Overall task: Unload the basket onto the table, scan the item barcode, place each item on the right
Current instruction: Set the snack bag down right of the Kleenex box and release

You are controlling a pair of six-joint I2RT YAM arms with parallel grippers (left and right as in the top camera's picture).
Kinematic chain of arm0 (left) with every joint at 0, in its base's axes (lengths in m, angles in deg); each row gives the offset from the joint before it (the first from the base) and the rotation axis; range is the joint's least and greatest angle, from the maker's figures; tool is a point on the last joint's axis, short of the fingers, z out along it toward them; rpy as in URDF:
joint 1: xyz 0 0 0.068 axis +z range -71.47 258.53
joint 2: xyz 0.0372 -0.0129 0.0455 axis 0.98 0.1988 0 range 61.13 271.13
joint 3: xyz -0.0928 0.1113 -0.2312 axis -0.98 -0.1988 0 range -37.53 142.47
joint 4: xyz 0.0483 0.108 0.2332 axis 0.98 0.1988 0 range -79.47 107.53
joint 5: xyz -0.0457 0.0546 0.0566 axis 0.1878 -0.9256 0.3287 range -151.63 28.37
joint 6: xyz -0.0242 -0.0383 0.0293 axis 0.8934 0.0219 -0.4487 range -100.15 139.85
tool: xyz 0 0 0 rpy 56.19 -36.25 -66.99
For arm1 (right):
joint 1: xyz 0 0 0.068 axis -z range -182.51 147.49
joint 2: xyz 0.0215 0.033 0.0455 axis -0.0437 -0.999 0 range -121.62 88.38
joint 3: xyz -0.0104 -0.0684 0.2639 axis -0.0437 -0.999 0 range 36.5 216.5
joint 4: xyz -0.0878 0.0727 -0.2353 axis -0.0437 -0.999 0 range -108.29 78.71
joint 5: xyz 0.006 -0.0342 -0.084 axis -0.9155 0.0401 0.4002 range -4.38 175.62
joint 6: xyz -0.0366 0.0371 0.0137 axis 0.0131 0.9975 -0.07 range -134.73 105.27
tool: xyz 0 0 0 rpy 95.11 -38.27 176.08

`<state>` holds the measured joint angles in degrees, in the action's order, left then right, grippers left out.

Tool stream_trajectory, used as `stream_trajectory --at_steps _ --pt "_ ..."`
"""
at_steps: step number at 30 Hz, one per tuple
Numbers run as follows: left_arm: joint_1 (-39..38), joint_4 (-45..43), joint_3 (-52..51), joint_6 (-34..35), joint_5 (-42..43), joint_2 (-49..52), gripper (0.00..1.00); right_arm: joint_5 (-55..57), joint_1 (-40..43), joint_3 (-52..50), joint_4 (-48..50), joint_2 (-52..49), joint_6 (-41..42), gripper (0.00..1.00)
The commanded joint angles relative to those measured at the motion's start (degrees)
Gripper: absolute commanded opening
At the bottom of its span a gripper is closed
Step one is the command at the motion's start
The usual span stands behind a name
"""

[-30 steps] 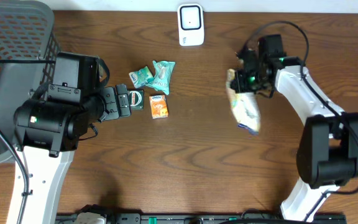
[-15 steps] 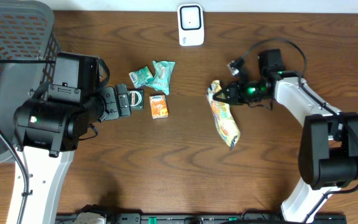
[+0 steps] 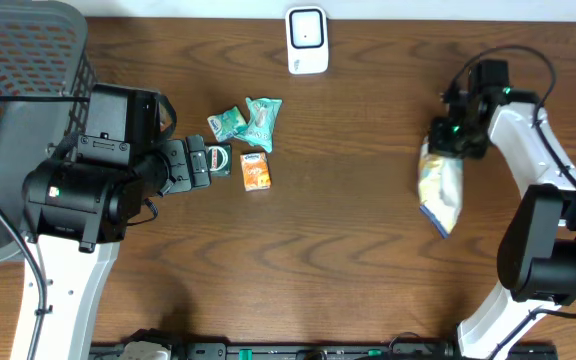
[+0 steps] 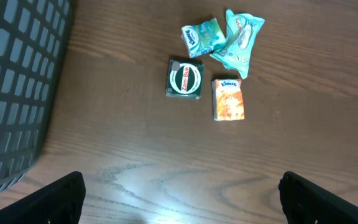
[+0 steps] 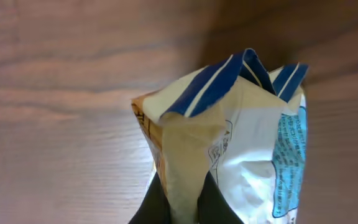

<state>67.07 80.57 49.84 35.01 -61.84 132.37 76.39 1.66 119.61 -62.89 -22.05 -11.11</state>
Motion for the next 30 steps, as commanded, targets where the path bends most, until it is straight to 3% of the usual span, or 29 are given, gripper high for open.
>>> stream_trajectory --at_steps 1,9,12,17,24,28,29,30 --pt "-0.09 0.07 0.61 -0.11 -0.5 -0.09 0.98 3.37 -1.01 7.48 -4.31 -0.07 -2.1 0.01" --pt "-0.09 0.07 0.61 -0.11 -0.5 -0.09 0.98 -43.93 -6.49 5.75 -0.44 -0.33 -6.25 0.01" --pt "-0.09 0.07 0.61 -0.11 -0.5 -0.09 0.98 -53.59 -9.2 4.15 2.27 -0.33 -6.21 0.01" --pt "-0.09 0.07 0.61 -0.11 -0.5 -0.09 0.98 -54.58 -13.03 -1.86 10.88 -0.48 0.61 0.01" --pt "-0.09 0.07 0.61 -0.11 -0.5 -0.09 0.98 -52.74 -13.6 -14.01 33.4 -0.61 13.18 0.01" --pt "-0.09 0.07 0.61 -0.11 -0.5 -0.09 0.98 -41.46 -8.9 -14.32 32.68 -0.59 12.02 0.01" --pt "-0.09 0.07 0.61 -0.11 -0.5 -0.09 0.98 -40.15 -7.21 -13.75 31.32 -0.59 11.47 0.05" --pt "-0.09 0.07 0.61 -0.11 -0.5 -0.09 0.98 -39.74 -4.92 -12.37 28.76 -0.59 9.79 0.17"
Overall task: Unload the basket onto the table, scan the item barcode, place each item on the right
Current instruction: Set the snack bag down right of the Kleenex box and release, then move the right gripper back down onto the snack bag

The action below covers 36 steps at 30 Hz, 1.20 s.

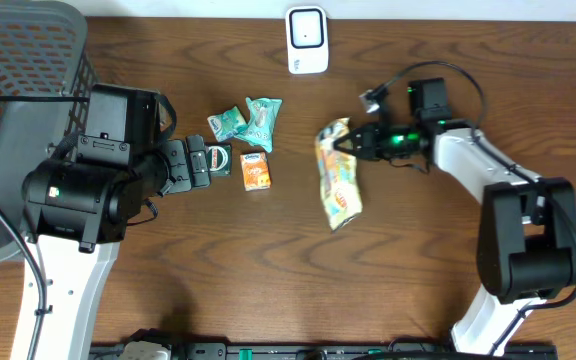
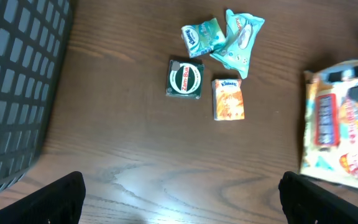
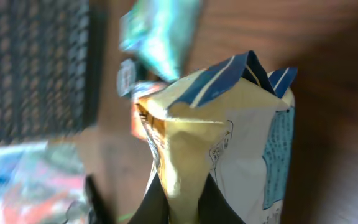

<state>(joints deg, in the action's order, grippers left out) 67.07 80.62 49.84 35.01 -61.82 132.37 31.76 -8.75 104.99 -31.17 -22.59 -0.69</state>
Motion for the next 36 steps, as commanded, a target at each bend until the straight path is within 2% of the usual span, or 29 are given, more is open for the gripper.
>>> stream_trajectory --at_steps 1,5,8,10,13,15,18,20,21,23,25,33,36 --pt "-0.09 0.02 0.61 -0.11 -0.52 -0.09 0.98 5.49 7.13 3.78 -5.64 -0.02 -2.12 0.22" --pt "-0.09 0.02 0.61 -0.11 -0.52 -0.09 0.98 15.96 11.93 12.87 -21.2 -0.02 -8.5 0.26" --pt "-0.09 0.02 0.61 -0.11 -0.52 -0.09 0.98 29.0 12.96 20.92 -33.68 -0.02 -11.78 0.43" --pt "-0.09 0.02 0.61 -0.11 -0.52 -0.09 0.98 35.01 12.46 25.68 -41.31 -0.02 -12.7 0.47" --pt "-0.09 0.02 0.61 -0.11 -0.52 -0.09 0.98 36.39 11.04 29.2 -47.89 -0.02 -12.87 0.47" --pt "-0.09 0.02 0.61 -0.11 -0.52 -0.09 0.98 32.83 8.96 30.1 -51.78 -0.02 -13.16 0.5" --pt "-0.09 0.02 0.61 -0.11 -0.52 -0.09 0.98 21.22 5.01 29.62 -54.29 -0.02 -18.47 0.54" --pt "-0.09 0.02 0.61 -0.11 -0.52 -0.09 0.98 21.05 2.27 29.22 -53.9 -0.02 -18.88 0.59" --pt "-0.09 0.02 0.61 -0.11 -0.52 -0.09 0.98 22.05 0.76 29.03 -53.24 -0.04 -18.84 0.6" --pt "-0.09 0.02 0.61 -0.11 -0.52 -0.09 0.98 24.65 -2.1 28.37 -51.47 -0.04 -18.82 0.72" --pt "-0.09 0.02 0.61 -0.11 -0.52 -0.09 0.98 28.89 -5.22 28.09 -50.77 -0.04 -18.78 0.77" --pt "-0.09 0.02 0.61 -0.11 -0.52 -0.09 0.98 47.5 -12.92 27.78 -50.8 -0.04 -10.88 0.89" --pt "-0.09 0.02 0.61 -0.11 -0.52 -0.09 0.97 50.34 -14.34 26.71 -50.21 -0.04 -8.02 0.89"
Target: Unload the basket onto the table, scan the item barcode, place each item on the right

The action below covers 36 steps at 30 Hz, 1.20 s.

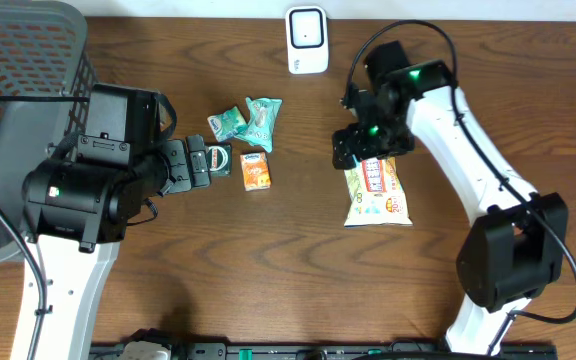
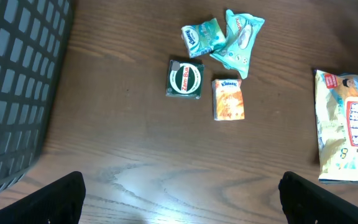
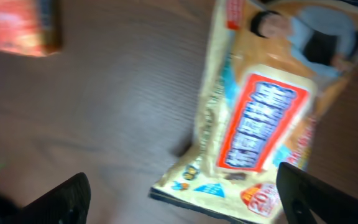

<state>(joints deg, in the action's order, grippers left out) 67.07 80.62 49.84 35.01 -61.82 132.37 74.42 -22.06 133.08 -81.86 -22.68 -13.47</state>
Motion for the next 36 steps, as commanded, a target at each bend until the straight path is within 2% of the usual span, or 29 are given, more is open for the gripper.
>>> stream_trajectory --at_steps 1,10,13,16,25,30,36 --pt "-0.09 0.02 0.61 -0.11 -0.52 -0.09 0.98 8.04 -1.46 -2.32 1.27 0.04 5.44 0.88" --pt "-0.09 0.02 0.61 -0.11 -0.52 -0.09 0.98 8.17 -2.51 -10.43 8.28 0.04 6.88 0.88" --pt "-0.09 0.02 0.61 -0.11 -0.52 -0.09 0.98 13.16 -2.51 -12.07 9.88 0.04 7.67 0.88" --pt "-0.09 0.02 0.61 -0.11 -0.52 -0.09 0.98 20.39 -2.51 -12.28 10.23 0.04 9.68 0.93" --pt "-0.09 0.02 0.61 -0.11 -0.52 -0.09 0.98 17.07 -2.51 -13.9 13.46 0.02 9.42 0.94" --pt "-0.09 0.02 0.61 -0.11 -0.52 -0.09 0.98 17.03 -2.43 -22.12 24.04 0.02 10.75 0.91" --pt "-0.09 0.02 0.61 -0.11 -0.52 -0.09 0.98 16.79 -2.4 -26.43 27.93 0.02 10.78 0.87"
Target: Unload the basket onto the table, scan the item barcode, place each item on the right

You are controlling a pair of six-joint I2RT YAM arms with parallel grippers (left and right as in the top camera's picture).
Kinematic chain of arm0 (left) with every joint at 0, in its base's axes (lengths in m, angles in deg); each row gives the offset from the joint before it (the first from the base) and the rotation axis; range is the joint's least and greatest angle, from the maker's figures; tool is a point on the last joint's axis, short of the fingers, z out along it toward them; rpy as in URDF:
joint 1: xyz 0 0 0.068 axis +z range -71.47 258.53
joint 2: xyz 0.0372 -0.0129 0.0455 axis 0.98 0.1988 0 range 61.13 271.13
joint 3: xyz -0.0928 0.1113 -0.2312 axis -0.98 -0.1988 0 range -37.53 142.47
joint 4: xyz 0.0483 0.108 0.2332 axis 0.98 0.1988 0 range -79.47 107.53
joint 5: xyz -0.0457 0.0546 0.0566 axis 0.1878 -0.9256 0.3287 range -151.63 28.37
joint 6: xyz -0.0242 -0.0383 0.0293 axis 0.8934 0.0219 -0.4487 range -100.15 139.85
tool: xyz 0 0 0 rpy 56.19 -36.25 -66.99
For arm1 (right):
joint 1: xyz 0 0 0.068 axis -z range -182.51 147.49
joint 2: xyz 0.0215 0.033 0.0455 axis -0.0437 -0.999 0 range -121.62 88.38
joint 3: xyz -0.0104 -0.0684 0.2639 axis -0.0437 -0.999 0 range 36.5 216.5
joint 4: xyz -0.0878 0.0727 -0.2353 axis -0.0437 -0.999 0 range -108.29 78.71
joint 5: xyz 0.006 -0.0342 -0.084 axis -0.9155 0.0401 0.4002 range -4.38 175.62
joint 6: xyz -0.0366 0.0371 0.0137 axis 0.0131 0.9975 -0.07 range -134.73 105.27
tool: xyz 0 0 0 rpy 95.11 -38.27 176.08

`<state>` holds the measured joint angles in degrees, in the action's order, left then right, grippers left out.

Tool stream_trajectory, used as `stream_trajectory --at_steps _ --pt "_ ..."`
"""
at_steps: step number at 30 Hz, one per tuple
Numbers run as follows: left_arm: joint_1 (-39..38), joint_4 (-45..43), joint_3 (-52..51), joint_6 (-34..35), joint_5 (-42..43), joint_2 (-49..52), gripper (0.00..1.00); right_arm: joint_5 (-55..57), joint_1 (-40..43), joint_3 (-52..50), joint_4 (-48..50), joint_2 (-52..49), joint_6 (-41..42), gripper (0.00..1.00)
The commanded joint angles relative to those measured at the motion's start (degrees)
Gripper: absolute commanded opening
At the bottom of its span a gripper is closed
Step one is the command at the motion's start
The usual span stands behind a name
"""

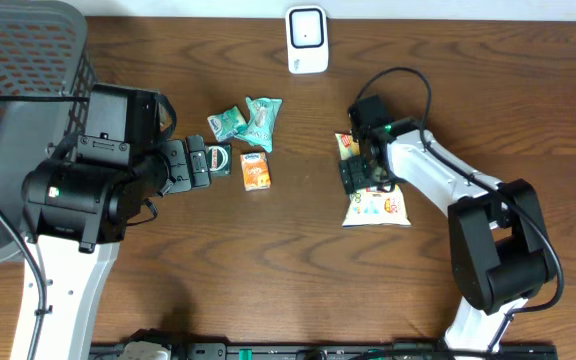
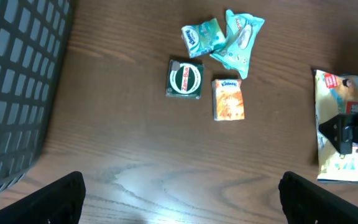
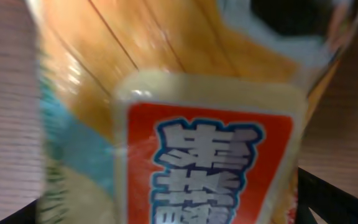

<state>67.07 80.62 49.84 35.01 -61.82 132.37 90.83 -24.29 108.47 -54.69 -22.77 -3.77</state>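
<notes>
The snack bag [image 1: 376, 205], yellow with a red label, lies flat on the table right of centre; it also shows at the right edge of the left wrist view [image 2: 329, 149]. My right gripper [image 1: 366, 173] sits low over its middle, jaws wide apart on either side of the bag. In the right wrist view the blurred bag [image 3: 185, 124] fills the frame, with the right gripper [image 3: 179, 211] straddling it. The white scanner [image 1: 307, 40] stands at the table's far edge. My left gripper [image 2: 179, 202] hangs open and empty over bare wood near the left.
A dark mesh basket [image 1: 18, 90] fills the far left corner. Left of the bag lie a green round-label tin [image 2: 185, 79], an orange tissue packet [image 2: 229, 99] and two teal packets [image 2: 238, 40]. The right arm's cable loops above the bag.
My right gripper was open higher above the bag's far end; now it is down close over the bag's middle, still open. The bag lies in about the same place. The left arm is unchanged.
My right gripper first held the bag by its top at the table's right side. Then it held it near the centre, below the scanner. Then the bag lay flat with the gripper open above it. Now the gripper is low, straddling the bag.
</notes>
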Motion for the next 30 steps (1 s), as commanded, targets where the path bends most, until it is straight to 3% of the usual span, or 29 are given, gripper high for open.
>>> stream_trajectory --at_steps 1,4,10,19,26,30 --pt "-0.09 0.02 0.61 -0.11 -0.52 -0.09 0.98 0.37 -0.17 -2.14 0.96 0.11 1.05 0.82" --pt "-0.09 0.02 0.61 -0.11 -0.52 -0.09 0.98 0.37 -0.17 -2.25 1.03 0.11 1.05 0.51" --pt "-0.09 0.02 0.61 -0.11 -0.52 -0.09 0.98 0.33 -0.17 0.81 0.28 0.15 1.05 0.03" --pt "-0.09 0.02 0.61 -0.11 -0.52 -0.09 0.97 -1.03 -0.57 13.84 -0.94 0.15 0.96 0.01" --pt "-0.09 0.02 0.61 -0.11 -0.52 -0.09 0.98 -6.1 -0.61 16.11 8.37 0.15 0.98 0.01" --pt "-0.09 0.02 0.61 -0.11 -0.52 -0.09 0.98 -10.05 -0.61 16.11 8.72 0.15 1.01 0.01"
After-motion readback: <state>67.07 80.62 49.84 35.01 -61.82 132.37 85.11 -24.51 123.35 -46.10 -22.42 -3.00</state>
